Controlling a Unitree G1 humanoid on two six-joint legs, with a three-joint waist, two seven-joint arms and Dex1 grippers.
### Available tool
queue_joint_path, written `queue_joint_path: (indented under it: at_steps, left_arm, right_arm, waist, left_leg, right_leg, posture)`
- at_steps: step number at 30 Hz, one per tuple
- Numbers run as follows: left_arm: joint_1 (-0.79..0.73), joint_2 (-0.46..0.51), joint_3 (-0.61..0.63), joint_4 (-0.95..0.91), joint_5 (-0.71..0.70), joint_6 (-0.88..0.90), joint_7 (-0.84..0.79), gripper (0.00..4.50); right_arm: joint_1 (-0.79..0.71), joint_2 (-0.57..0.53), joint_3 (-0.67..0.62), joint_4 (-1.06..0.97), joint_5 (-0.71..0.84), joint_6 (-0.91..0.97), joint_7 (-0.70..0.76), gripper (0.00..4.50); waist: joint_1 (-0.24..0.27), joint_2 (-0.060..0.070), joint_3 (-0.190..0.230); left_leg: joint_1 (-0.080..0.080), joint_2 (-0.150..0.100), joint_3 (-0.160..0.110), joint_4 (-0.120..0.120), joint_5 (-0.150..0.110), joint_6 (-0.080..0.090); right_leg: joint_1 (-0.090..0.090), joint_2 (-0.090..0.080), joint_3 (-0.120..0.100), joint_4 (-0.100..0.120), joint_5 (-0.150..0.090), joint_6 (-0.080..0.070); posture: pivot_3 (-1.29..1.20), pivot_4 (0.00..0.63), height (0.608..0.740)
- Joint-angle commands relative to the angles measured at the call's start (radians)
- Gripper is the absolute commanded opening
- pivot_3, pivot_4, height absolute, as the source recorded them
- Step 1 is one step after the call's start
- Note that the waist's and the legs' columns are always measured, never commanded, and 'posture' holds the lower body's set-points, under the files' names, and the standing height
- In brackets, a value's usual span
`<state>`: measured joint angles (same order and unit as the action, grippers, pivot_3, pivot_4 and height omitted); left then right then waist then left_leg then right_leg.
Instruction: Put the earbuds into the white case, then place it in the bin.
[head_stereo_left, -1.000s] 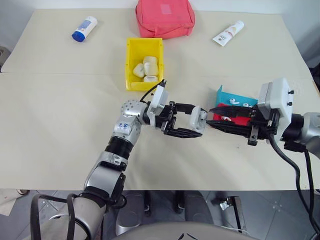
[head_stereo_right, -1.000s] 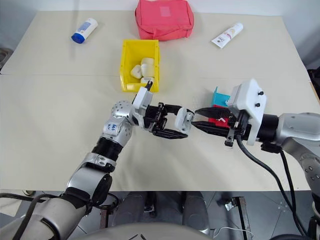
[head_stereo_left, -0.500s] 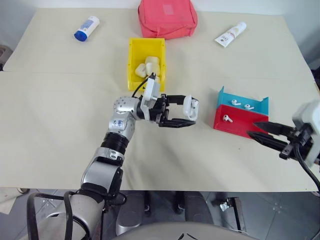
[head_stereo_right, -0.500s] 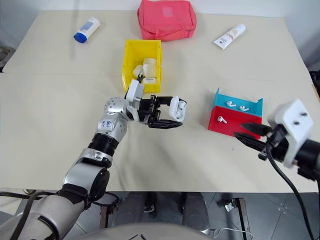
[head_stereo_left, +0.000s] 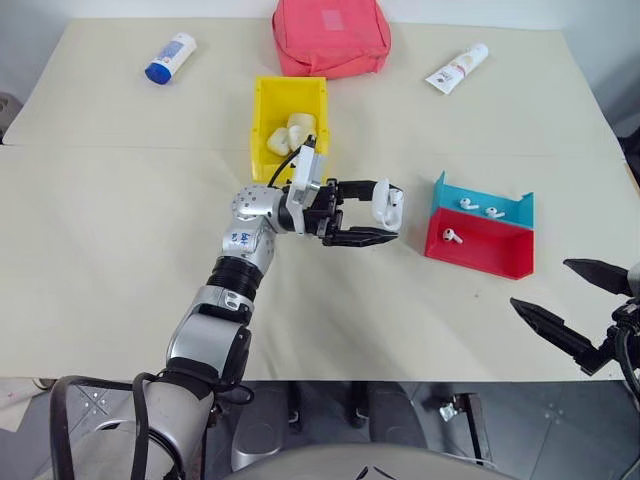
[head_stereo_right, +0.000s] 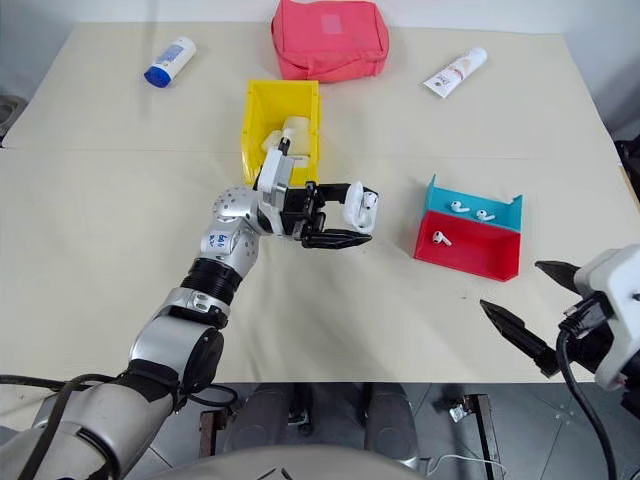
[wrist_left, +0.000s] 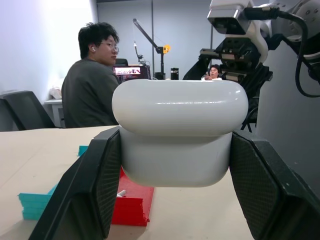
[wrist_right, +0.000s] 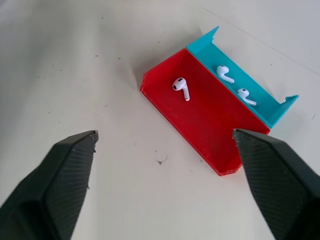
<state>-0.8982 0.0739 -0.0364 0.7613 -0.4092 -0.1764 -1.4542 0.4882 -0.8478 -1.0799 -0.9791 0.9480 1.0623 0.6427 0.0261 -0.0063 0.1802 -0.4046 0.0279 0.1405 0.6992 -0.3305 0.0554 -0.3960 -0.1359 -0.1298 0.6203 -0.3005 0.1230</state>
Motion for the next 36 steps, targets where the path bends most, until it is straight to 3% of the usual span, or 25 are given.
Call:
queue_joint_path:
  at_steps: [1,4,9,14,18,22,24,29,32,36]
  left_arm:
    - [-0.017,-0.004,0.017,-0.017,-0.001,-0.016,0.009,2.80]
    - [-0.007,0.000,0.024,-0.035,0.000,-0.008,0.020,2.80]
    - [0.017,0.009,0.026,-0.074,-0.003,0.008,0.037,2.80]
    - [0.062,0.011,0.018,-0.144,-0.008,0.026,0.054,2.80]
    - [0.103,0.010,0.011,-0.206,-0.009,0.040,0.074,2.80]
    - [0.150,0.013,0.003,-0.275,-0.011,0.057,0.095,2.80]
    - [0.175,0.016,0.000,-0.312,-0.011,0.067,0.108,2.80]
    - [0.235,0.028,-0.008,-0.405,-0.015,0.103,0.155,2.80]
    - [0.257,0.033,-0.013,-0.440,-0.018,0.118,0.172,2.80]
    - [0.271,0.035,-0.018,-0.466,-0.020,0.129,0.190,2.80]
  right_arm:
    - [0.020,-0.013,-0.061,-0.013,0.030,0.001,-0.019,4.47]
    - [-0.011,-0.046,-0.039,0.010,0.046,0.015,-0.065,4.47]
    - [-0.189,-0.185,0.126,0.114,0.050,0.071,-0.186,4.47]
    - [-0.465,-0.330,0.444,0.319,0.010,0.088,-0.230,4.47]
    - [-0.714,-0.377,0.712,0.518,-0.059,0.141,-0.234,4.30]
    - [-1.004,-0.371,1.024,0.740,-0.233,0.122,-0.161,3.26]
    - [-1.146,-0.357,1.183,0.849,-0.335,0.086,-0.076,3.26]
    - [-1.359,-0.262,1.370,1.071,-0.515,0.032,0.011,3.26]
    - [-1.424,-0.213,1.430,1.173,-0.599,-0.014,0.064,2.68]
    - [-1.477,-0.155,1.473,1.265,-0.680,-0.080,0.146,2.68]
  waist:
    - [0.001,0.000,0.000]
    - [-0.001,0.000,0.000]
    - [-0.005,0.000,0.000]
    - [-0.007,0.000,0.000]
    - [-0.005,0.000,0.000]
    - [-0.011,0.000,0.000]
    - [-0.019,0.002,0.000]
    - [-0.030,0.002,0.000]
    - [-0.028,0.002,0.000]
    - [-0.028,0.002,0.000]
  left_leg:
    - [0.000,0.000,0.000,0.000,0.000,0.000]
    - [0.000,-0.001,0.000,0.000,0.000,0.001]
    - [0.001,0.000,0.001,0.000,0.000,0.001]
    - [0.001,0.000,0.001,0.000,0.000,0.000]
    - [0.000,0.000,0.001,0.000,0.000,0.001]
    - [0.000,-0.002,0.002,0.001,0.001,0.001]
    - [-0.001,-0.003,0.003,0.000,0.001,0.001]
    - [-0.002,-0.003,0.003,-0.002,0.001,0.002]
    - [-0.002,-0.003,0.004,-0.001,0.001,0.002]
    - [-0.002,-0.003,0.003,-0.001,0.001,0.002]
  right_leg:
    - [0.000,0.000,0.000,0.000,0.000,0.000]
    - [0.000,-0.001,0.000,0.000,0.000,0.000]
    - [0.000,-0.001,0.001,0.000,0.000,0.000]
    - [-0.001,-0.001,0.002,0.000,0.000,0.000]
    - [-0.001,-0.002,0.002,0.000,0.000,-0.001]
    - [-0.002,-0.005,0.001,0.000,0.000,0.000]
    - [-0.003,-0.006,0.000,0.001,0.000,0.000]
    - [-0.004,-0.006,-0.002,0.003,0.000,0.000]
    - [-0.004,-0.005,-0.002,0.003,0.000,0.001]
    - [-0.004,-0.005,-0.002,0.004,0.000,0.001]
  posture:
    - [0.00,0.150,0.740]
    - [0.00,0.150,0.740]
    - [0.00,0.150,0.740]
    - [0.00,0.150,0.740]
    - [0.00,0.150,0.740]
    - [0.00,0.150,0.740]
    - [0.00,0.150,0.740]
    - [0.00,0.150,0.740]
    - [0.00,0.150,0.740]
    - [0.00,0.150,0.740]
